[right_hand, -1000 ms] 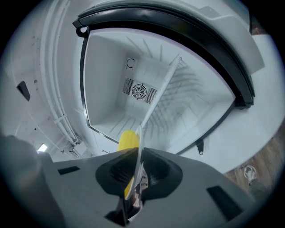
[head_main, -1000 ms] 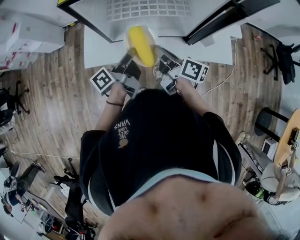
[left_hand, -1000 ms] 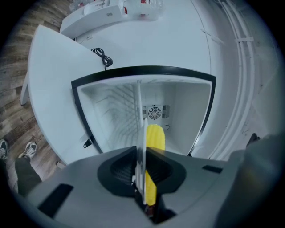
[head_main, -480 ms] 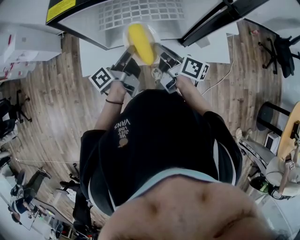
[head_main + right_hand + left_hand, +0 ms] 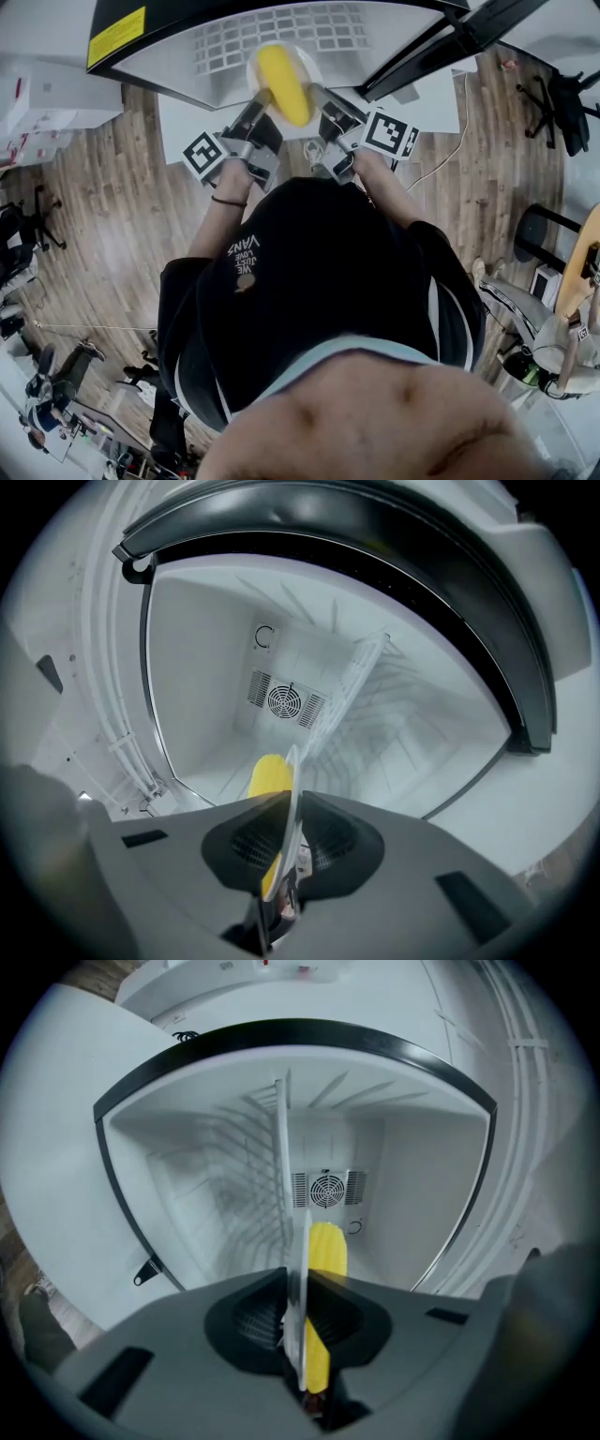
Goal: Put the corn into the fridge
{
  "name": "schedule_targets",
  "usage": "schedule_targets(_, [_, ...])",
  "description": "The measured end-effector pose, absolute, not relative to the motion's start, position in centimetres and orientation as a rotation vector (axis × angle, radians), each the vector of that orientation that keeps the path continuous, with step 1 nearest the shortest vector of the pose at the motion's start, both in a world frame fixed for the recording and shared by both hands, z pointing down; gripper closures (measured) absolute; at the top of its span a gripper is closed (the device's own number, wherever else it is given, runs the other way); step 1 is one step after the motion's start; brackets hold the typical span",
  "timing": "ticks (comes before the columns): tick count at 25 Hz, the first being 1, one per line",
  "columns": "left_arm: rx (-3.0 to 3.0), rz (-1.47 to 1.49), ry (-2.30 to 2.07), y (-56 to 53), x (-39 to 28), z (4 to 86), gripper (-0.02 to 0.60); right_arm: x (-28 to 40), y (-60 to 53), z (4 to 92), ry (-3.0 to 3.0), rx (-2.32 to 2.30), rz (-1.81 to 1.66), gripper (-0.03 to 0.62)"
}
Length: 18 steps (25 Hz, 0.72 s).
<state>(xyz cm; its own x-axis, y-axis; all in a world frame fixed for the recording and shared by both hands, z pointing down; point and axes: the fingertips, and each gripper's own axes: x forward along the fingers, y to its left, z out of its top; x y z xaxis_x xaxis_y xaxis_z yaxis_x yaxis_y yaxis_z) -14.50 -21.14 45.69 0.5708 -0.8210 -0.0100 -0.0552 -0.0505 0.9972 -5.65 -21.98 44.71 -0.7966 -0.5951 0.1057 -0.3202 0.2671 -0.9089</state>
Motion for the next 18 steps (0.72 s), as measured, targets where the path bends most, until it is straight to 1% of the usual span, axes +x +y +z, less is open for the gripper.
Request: schedule_targets(18, [1.476,-0.764,-0.774,-24.4,-14.0,45.3,0.538,-4.9,-25.3,44.7,2.272,-0.856,-1.554,0.565])
